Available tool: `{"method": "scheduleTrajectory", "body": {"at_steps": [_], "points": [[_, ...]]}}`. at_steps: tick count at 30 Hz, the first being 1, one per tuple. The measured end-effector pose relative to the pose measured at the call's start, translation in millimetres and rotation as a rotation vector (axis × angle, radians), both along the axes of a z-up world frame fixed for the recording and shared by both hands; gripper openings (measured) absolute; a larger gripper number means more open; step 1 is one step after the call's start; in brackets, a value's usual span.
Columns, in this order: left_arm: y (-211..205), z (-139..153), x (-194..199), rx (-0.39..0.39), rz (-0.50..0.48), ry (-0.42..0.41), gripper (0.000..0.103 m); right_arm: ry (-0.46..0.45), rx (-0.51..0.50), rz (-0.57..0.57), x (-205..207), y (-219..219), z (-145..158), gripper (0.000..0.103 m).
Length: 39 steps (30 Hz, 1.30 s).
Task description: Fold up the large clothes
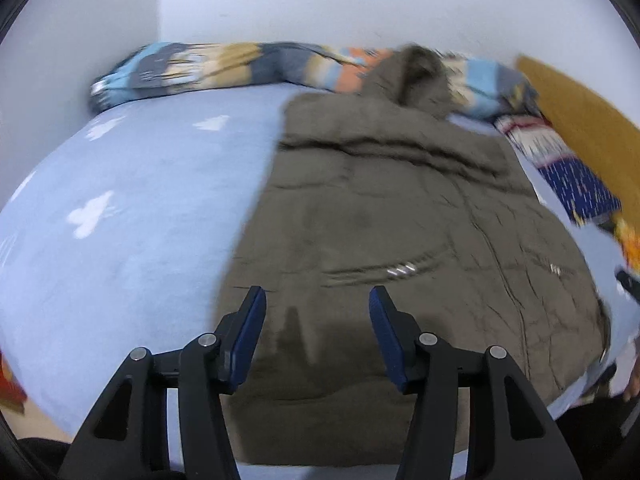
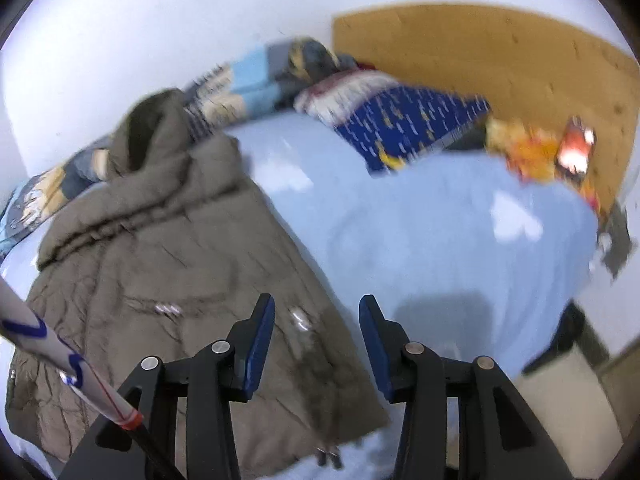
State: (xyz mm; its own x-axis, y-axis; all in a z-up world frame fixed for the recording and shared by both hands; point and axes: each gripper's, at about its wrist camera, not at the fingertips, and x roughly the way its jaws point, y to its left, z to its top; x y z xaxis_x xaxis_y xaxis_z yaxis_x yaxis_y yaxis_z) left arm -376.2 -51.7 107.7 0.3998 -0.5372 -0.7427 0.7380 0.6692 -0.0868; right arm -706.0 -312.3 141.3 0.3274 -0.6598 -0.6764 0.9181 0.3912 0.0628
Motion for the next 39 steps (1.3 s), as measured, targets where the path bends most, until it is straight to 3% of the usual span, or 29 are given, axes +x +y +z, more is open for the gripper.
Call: {"method": "scheduleTrajectory", "body": {"at_steps": [6,10,14,20,31,35,39], "points": [[-48.1,-38.0,-30.6,0.141,-0.09,-0.023,0.056,-0.051,0.197,0.217,63.0,1.6,-28.7,0.053],[-56.3,-54.8,-38.1,0.182,-0.102,-0.06,0.057,0.02,0.258,0.281,92.5,10.3,-52.9,0.053],[-55.7,-59.0,-38.5,0.186,-0.1,-0.062,0.059,0.08,0.276,0.296,99.9,15.8,-66.7,0.054],[-53.2,-58.5,-40.3,0.188,-0.103,-0.073,0.059,0.086,0.299,0.287,97.1,9.5,-72.9,0.055],[-42.0,-39.5,-48.2,0.148,-0.091,-0.066,0.059,0.019,0.185,0.359,102.2,34.7,-38.3,0.056],[-39.6,-30.4,-54.6,0.14,-0.093,-0.087,0.059,0.029,0.223,0.421,116.3,48.0,-42.8,0.056],[-34.6,-19.1,-61.7,0.126,-0.09,-0.103,0.059,0.103,0.286,0.468,131.6,59.3,-61.9,0.057]]}}
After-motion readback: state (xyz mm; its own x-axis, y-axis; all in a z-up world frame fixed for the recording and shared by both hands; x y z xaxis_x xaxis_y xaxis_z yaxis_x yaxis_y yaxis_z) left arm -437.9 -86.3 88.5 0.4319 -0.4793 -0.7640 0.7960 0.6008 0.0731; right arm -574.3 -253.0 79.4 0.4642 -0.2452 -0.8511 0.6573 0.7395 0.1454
